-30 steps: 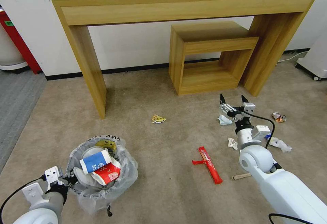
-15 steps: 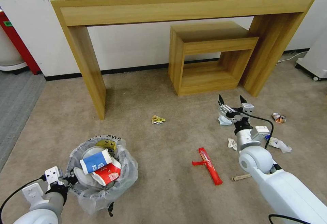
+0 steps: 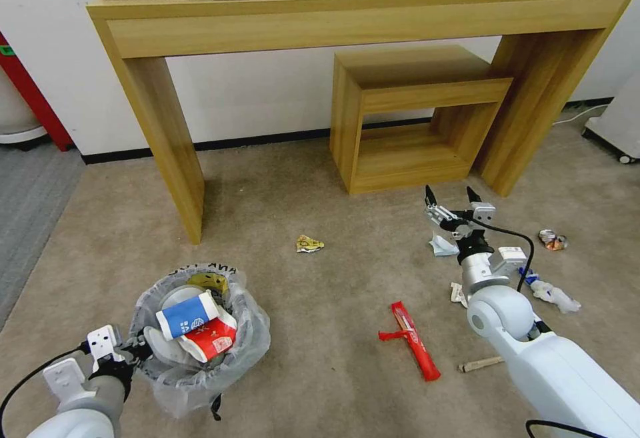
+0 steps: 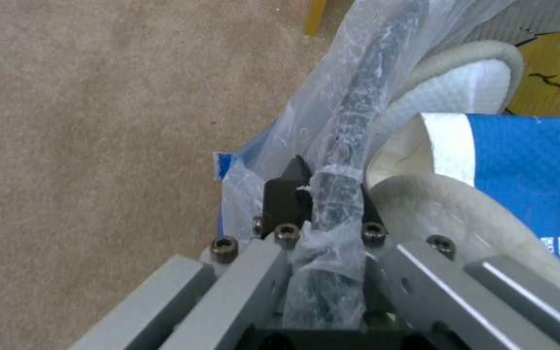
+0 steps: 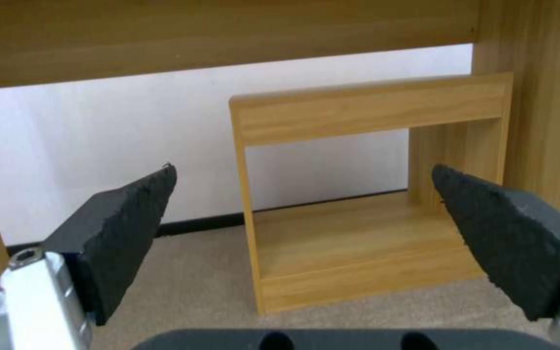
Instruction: Pick up the trash bin and place the garbage on the floor into it.
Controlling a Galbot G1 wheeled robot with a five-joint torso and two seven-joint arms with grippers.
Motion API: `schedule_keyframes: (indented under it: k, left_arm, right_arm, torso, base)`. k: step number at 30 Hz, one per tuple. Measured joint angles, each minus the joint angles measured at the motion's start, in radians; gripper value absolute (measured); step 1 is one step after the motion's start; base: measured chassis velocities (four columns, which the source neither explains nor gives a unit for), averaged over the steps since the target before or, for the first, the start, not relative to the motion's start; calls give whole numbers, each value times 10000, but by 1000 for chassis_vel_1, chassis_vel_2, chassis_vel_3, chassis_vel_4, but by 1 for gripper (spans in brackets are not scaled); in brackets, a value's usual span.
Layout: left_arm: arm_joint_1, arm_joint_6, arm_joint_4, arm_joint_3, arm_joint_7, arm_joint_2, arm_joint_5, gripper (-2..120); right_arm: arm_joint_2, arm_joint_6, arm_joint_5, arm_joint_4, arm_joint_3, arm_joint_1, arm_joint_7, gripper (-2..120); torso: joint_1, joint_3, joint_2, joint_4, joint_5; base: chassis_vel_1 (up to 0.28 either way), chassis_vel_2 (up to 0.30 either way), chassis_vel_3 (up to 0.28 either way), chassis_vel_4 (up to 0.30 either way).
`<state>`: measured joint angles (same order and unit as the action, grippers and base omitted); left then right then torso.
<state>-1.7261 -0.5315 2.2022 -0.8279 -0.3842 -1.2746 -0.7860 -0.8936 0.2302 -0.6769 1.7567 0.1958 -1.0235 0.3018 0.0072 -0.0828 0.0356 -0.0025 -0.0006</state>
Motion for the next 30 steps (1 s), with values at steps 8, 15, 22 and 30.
schedule_keyframes:
  k: [8, 15, 22, 30]
  left_arm:
    - [-3, 25, -4, -1, 13, -2, 15, 1]
    - [73, 35, -100, -4, 17, 25, 9, 1]
    - [143, 37, -232, 42, 17, 14, 22, 1]
    - [359, 64, -558, 159, 24, 0, 93, 1]
  right_arm:
    - [-23, -1, 42, -46, -24, -2, -47, 100]
    - [-61, 122, 114, -174, -118, 24, -34, 100]
    - [254, -883, -861, 264, -264, -160, 638, 100]
    - [2033, -3895, -2858, 1015, -538, -1043, 2120, 100]
  torso:
    - [0, 0, 0, 2, 1]
    - [1, 0, 0, 0, 0]
    - [0, 2, 0, 2, 1]
    - [-2, 2, 0, -1, 0]
  base:
    - [-64, 60, 69, -78]
    - [-78, 64, 67, -79]
    - [-12, 10, 17, -12]
    - [0, 0, 0, 0]
